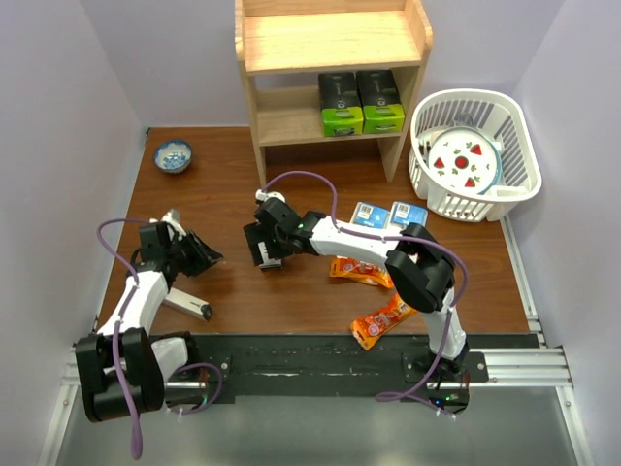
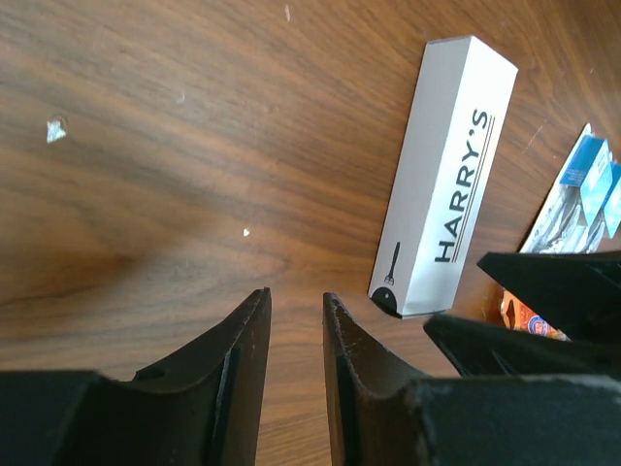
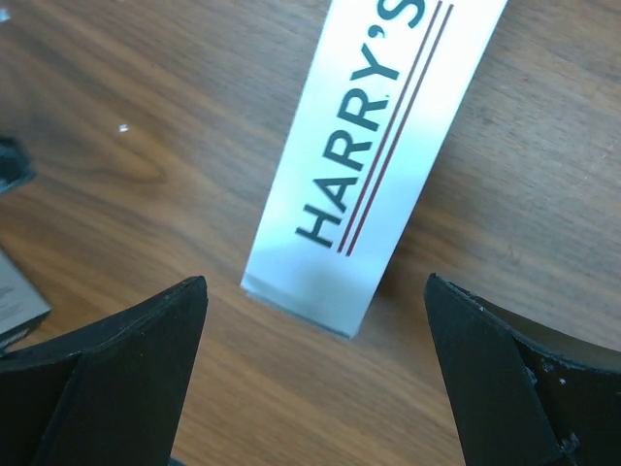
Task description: Place and organize the shaving razors onto the shelf
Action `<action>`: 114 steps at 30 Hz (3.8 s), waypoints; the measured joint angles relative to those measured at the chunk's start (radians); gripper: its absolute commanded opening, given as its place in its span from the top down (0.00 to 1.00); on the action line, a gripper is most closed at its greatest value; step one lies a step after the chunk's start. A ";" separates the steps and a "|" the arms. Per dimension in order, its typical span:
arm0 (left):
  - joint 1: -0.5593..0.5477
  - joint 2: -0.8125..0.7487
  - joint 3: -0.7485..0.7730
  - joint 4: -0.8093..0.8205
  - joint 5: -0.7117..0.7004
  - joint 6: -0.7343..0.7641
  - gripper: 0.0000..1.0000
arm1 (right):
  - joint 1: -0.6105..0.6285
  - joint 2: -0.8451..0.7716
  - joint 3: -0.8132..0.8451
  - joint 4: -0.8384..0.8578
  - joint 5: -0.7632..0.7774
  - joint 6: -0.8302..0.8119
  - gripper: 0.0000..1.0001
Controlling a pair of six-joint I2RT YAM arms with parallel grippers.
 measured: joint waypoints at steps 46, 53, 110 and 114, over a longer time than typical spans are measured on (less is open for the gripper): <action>0.024 0.203 0.006 0.145 0.021 -0.087 0.67 | -0.199 -0.396 -0.023 -0.045 0.098 -0.258 0.68; 0.024 0.210 0.013 0.159 0.023 -0.086 0.66 | -0.200 -0.399 0.035 -0.030 0.096 -0.296 0.69; 0.031 0.167 -0.023 0.180 0.024 -0.061 0.61 | -0.183 0.011 0.384 0.397 0.681 -0.488 0.22; 0.031 0.167 -0.023 0.187 0.024 -0.062 0.61 | -0.194 0.011 0.384 0.397 0.677 -0.492 0.15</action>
